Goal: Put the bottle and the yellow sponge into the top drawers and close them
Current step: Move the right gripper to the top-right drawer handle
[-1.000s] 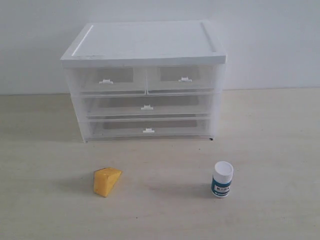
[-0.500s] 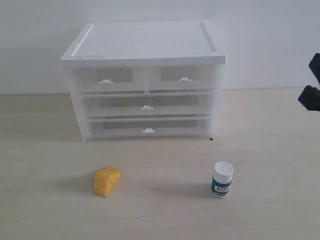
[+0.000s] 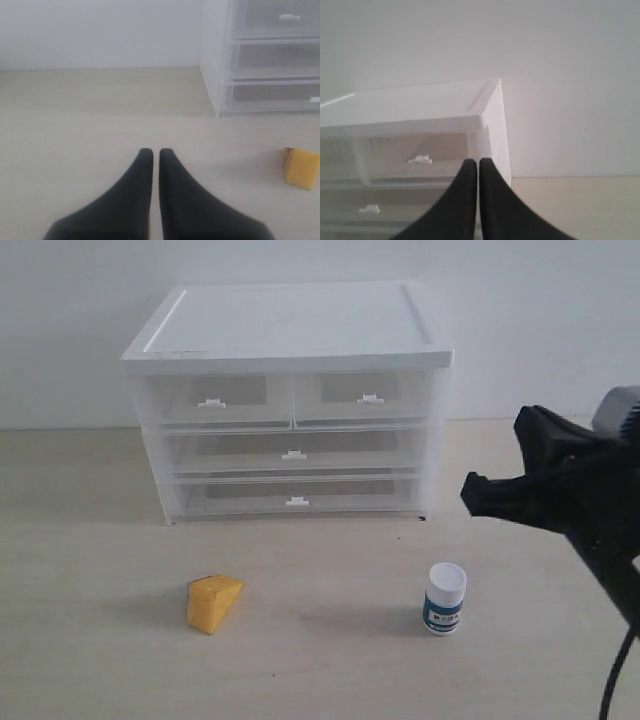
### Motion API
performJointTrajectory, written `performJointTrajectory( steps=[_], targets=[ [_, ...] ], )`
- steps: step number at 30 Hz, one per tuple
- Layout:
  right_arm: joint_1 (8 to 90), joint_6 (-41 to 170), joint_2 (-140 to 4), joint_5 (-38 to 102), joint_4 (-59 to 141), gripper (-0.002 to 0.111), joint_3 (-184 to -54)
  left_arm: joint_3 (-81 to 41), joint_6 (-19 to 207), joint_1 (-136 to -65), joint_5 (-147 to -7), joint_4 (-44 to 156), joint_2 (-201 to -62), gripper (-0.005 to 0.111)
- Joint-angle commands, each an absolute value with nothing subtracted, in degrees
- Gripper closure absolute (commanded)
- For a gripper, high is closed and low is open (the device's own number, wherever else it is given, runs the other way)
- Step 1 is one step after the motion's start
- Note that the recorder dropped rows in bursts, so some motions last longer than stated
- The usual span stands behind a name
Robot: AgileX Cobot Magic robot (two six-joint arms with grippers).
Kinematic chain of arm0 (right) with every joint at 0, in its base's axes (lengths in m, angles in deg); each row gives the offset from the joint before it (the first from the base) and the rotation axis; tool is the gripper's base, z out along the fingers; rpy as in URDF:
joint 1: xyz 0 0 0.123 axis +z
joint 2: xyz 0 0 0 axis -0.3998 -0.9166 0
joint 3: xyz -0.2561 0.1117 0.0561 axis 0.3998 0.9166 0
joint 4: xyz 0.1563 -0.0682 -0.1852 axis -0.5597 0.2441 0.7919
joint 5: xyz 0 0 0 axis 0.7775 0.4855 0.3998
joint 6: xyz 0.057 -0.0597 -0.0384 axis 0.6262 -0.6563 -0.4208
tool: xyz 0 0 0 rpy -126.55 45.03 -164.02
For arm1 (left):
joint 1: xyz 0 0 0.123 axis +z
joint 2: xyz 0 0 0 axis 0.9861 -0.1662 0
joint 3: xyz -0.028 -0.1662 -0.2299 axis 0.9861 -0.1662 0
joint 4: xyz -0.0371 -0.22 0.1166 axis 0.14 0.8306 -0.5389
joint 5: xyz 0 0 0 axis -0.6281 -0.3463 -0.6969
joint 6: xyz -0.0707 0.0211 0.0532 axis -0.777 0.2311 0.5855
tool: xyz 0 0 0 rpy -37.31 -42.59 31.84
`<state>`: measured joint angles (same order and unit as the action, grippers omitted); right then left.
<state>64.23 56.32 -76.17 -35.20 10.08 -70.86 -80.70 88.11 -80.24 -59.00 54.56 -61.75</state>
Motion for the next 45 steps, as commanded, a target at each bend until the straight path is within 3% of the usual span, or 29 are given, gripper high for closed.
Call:
performJointTrajectory(
  steps=[1,12,18,21,45],
  targets=[
    [68.77,55.54,-83.47,-37.53,6.09,0.108,-73.04,-80.86,88.25,-80.01,-58.98,54.8,-61.54,0.103],
    [71.55,55.28,-98.67,-37.53,7.41,0.106,-87.27,-80.86,88.25,-80.01,-58.98,54.8,-61.54,0.103],
    [71.55,55.12,-102.73,-37.53,7.01,0.064,-91.35,-80.86,88.25,-80.01,-58.98,54.8,-61.54,0.103],
    [71.55,55.12,-104.21,-37.53,4.68,0.053,-93.4,-80.86,88.25,-80.01,-58.98,54.8,-61.54,0.103],
    [69.48,50.87,-113.01,-37.53,-2.48,0.053,-106.04,-80.86,88.25,-80.01,-58.98,54.8,-61.54,0.103]
  ],
)
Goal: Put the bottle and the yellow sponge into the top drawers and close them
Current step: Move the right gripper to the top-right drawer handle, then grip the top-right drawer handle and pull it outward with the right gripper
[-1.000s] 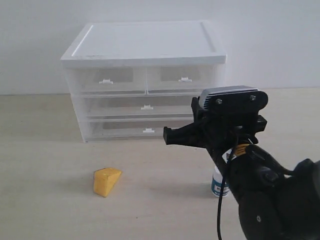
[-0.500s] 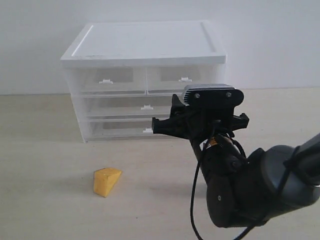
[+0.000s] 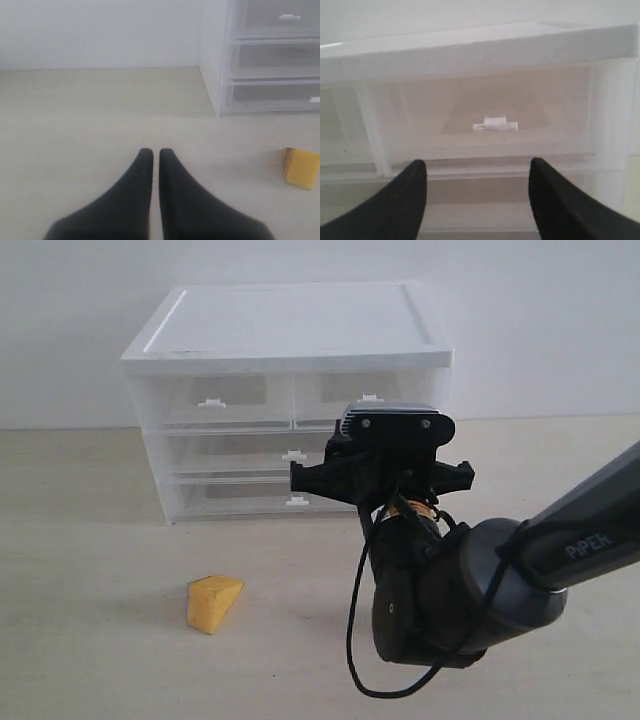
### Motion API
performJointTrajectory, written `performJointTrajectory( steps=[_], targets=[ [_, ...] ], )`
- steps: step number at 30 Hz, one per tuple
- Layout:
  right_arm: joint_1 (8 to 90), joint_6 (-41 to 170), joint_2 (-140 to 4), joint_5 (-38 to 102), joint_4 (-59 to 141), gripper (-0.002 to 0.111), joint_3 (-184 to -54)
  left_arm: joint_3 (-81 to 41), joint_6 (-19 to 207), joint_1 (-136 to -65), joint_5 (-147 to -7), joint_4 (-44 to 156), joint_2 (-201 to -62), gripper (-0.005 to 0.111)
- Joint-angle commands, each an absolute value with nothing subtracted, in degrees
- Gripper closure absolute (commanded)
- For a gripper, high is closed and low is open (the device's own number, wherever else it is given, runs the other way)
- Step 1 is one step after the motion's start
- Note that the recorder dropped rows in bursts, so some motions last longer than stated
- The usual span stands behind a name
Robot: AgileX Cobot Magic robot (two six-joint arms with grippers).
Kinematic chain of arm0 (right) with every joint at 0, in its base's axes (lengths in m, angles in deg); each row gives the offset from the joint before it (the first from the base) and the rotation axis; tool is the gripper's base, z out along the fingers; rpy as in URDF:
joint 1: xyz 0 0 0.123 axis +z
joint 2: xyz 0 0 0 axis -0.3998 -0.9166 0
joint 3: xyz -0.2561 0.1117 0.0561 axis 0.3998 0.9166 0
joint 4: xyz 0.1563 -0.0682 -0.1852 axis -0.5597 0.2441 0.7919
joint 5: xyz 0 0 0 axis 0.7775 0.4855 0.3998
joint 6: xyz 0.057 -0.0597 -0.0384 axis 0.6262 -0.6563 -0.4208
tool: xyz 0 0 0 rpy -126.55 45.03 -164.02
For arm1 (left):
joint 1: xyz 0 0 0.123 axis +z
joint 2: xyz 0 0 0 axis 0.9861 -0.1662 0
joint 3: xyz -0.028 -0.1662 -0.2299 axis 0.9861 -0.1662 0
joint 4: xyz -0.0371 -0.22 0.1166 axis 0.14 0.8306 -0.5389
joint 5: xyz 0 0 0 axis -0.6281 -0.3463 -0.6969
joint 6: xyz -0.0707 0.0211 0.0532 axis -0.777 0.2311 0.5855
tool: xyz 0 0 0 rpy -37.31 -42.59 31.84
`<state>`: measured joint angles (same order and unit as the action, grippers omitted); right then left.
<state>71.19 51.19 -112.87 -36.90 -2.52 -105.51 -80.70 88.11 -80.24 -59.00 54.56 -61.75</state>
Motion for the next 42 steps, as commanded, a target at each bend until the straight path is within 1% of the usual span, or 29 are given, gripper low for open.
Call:
performJointTrajectory(
  steps=[1,6,14,20,26,33,42],
  targets=[
    [68.81,50.86,-113.01,-37.53,-1.98,0.053,-106.04,-80.86,88.25,-80.01,-58.98,54.8,-61.54,0.103],
    [66.54,52.46,-113.01,-37.53,0.06,0.053,-106.04,-80.86,88.25,-80.01,-58.98,54.8,-61.54,0.103],
    [66.42,52.07,-113.01,-37.53,4.19,0.053,-108.79,-80.86,88.25,-80.01,-58.98,54.8,-61.54,0.103],
    [66.37,48.2,-113.11,-34.63,1.18,0.053,-112.4,-80.86,88.25,-80.01,-58.98,54.8,-61.54,0.103],
    [65.09,46.48,-113.54,-30.51,0.63,0.053,-112.74,-80.86,88.25,-80.01,-58.98,54.8,-61.54,0.103],
    [64.69,45.93,-117.09,-32.54,1.75,0.053,-115.15,-80.86,88.25,-80.01,-58.98,54.8,-61.54,0.103],
    [64.69,44.12,-118.34,-33.39,1.47,0.053,-117.4,-80.86,88.25,-80.01,-58.98,54.8,-61.54,0.103]
  ],
)
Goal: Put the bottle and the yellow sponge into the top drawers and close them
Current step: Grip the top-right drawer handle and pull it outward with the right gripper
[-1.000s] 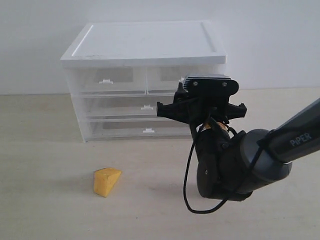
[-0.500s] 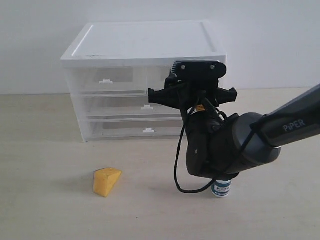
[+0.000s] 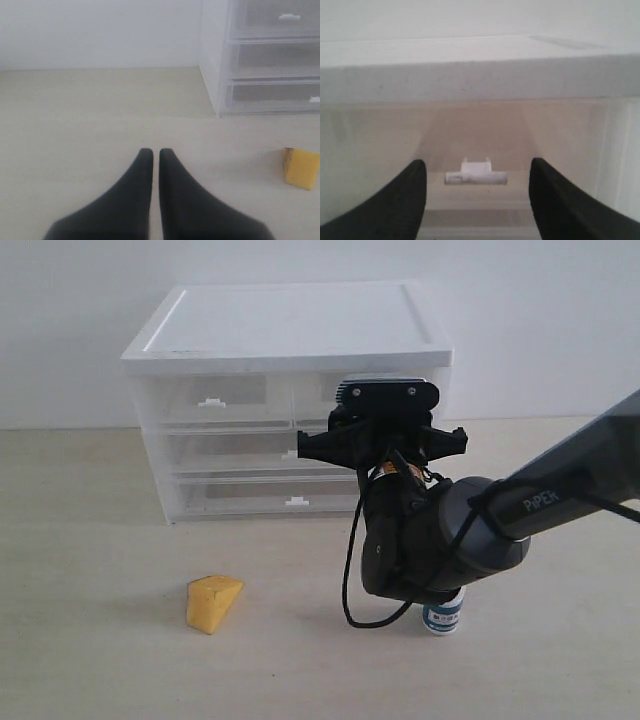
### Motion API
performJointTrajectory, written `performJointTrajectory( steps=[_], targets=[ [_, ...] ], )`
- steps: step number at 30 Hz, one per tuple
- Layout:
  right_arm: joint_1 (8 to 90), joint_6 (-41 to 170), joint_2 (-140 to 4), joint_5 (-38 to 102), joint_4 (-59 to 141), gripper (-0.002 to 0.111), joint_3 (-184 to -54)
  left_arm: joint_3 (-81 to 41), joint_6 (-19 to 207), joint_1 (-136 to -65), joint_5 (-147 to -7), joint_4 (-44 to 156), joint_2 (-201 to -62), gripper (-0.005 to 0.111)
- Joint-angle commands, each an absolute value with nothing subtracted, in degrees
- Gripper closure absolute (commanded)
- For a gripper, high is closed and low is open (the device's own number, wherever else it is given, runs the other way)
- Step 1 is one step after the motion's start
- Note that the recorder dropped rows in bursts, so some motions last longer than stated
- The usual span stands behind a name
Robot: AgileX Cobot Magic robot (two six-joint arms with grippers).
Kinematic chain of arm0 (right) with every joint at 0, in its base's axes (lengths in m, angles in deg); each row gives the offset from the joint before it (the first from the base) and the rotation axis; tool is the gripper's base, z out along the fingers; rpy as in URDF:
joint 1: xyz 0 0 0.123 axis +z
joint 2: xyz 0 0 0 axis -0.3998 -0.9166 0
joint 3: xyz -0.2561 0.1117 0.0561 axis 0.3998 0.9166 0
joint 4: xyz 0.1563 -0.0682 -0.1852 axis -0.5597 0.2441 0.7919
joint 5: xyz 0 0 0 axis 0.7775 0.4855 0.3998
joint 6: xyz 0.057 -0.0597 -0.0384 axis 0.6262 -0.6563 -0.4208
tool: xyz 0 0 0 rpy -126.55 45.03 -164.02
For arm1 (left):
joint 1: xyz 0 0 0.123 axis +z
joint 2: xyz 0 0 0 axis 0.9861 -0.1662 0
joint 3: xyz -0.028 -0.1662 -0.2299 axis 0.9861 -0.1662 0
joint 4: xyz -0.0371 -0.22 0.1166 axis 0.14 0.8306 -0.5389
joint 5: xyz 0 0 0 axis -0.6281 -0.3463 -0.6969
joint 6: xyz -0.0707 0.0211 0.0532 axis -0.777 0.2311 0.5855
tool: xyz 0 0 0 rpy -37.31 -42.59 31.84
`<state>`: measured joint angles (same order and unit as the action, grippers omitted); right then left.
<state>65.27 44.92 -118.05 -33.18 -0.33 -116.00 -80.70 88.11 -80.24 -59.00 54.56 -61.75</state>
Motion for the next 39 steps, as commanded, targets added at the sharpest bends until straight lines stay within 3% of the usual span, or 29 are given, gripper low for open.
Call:
performJointTrajectory(
  steps=[1,3,8,25,39],
  targets=[
    [64.69,44.12,-118.34,-33.37,1.47,0.053,-117.4,-80.86,88.25,-80.01,-58.98,54.8,-61.54,0.103],
    [64.69,44.12,-118.34,-33.15,0.61,0.061,-117.4,-80.86,88.25,-80.01,-58.98,54.8,-61.54,0.103],
    [64.69,44.12,-118.34,-31.54,-0.73,0.109,-117.4,-80.86,88.25,-80.01,-58.98,54.8,-61.54,0.103],
    [67.82,43.14,-117.46,-33.23,-2.5,0.108,-112.73,-80.86,88.25,-80.01,-58.98,54.8,-61.54,0.103],
    [73.32,41.61,-106.6,-34.09,-7.13,0.108,-101.77,-80.86,88.25,-80.01,-58.98,54.8,-61.54,0.103]
  ],
)
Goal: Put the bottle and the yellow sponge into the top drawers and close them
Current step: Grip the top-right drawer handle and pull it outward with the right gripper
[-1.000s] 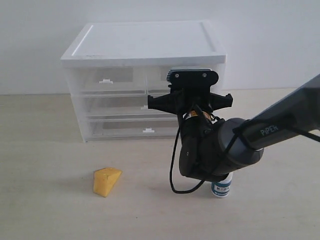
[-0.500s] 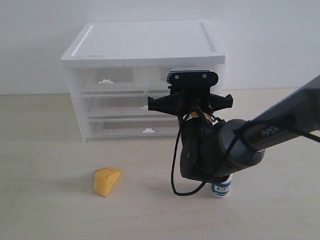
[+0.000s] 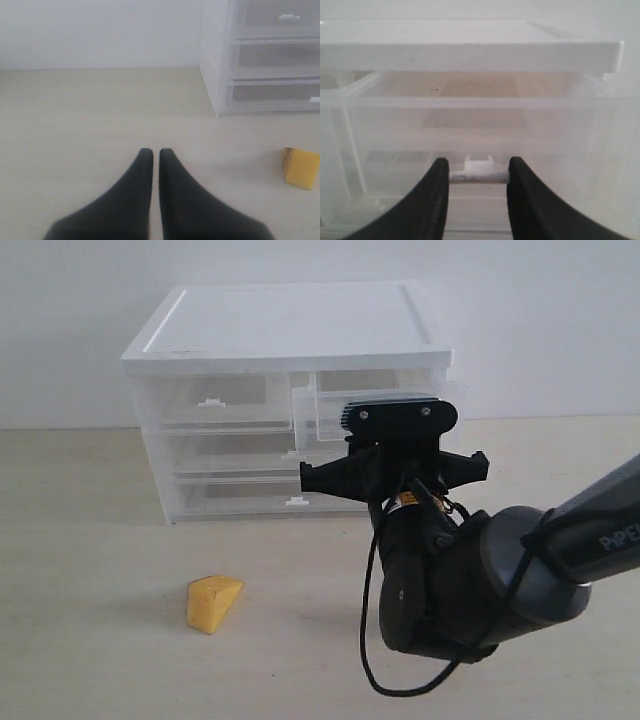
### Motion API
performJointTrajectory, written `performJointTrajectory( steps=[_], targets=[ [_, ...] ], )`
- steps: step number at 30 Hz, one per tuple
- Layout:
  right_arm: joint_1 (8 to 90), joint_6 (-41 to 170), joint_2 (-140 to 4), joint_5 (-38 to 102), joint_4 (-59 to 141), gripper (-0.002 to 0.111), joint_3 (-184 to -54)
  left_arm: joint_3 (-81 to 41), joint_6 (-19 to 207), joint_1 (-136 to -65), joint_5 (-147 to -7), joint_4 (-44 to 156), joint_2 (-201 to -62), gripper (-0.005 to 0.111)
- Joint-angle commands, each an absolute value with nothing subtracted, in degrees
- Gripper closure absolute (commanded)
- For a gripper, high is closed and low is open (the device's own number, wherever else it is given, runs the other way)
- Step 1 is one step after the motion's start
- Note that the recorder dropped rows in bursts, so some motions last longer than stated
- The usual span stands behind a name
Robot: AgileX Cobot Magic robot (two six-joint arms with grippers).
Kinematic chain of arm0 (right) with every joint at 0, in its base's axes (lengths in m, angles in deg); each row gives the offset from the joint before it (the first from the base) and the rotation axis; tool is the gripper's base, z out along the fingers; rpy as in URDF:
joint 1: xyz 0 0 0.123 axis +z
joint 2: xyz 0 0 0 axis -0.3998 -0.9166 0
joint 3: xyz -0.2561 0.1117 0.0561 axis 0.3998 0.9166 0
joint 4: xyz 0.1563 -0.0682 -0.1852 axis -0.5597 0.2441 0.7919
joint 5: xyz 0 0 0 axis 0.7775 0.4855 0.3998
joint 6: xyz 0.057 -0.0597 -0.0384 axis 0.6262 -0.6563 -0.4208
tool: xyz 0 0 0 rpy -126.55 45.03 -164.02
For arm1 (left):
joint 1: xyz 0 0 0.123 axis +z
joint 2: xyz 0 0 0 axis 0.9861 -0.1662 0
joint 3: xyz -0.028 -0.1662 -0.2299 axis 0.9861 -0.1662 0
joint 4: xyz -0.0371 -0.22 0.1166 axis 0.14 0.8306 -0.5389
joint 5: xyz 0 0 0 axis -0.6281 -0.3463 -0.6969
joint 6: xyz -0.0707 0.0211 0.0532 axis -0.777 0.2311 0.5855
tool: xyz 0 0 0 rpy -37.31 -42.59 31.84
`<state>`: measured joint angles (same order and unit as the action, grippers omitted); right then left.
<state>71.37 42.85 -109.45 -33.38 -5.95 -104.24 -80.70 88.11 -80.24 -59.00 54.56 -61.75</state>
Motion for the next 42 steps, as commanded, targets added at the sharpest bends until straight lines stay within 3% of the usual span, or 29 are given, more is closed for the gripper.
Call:
performJointTrajectory(
  steps=[1,23,26,32,38,42],
  targets=[
    [73.9,41.35,-106.03,-34.09,-7.77,0.108,-101.14,-80.86,88.25,-80.01,-58.98,54.8,-61.54,0.103],
    [84.72,35.58,-102.17,-37.53,-18.66,0.108,-94.92,-80.86,88.25,-80.01,-58.98,54.8,-61.54,0.103],
    [84.72,35.45,-102.17,-37.01,-19.38,0.098,-94.92,-80.86,88.25,-80.01,-58.98,54.8,-61.54,0.103],
    [84.72,34.97,-102.17,-36.74,-20.4,0.063,-94.92,-80.86,88.25,-80.01,-58.98,54.8,-61.54,0.103],
    [84.72,34.27,-102.17,-36.74,-21.38,0.045,-94.92,-80.86,88.25,-80.01,-58.98,54.8,-61.54,0.103],
    [84.72,32.45,-102.17,-35.66,-25.49,0.039,-94.92,-80.86,88.25,-80.01,-58.98,54.8,-61.54,0.103]
  ],
)
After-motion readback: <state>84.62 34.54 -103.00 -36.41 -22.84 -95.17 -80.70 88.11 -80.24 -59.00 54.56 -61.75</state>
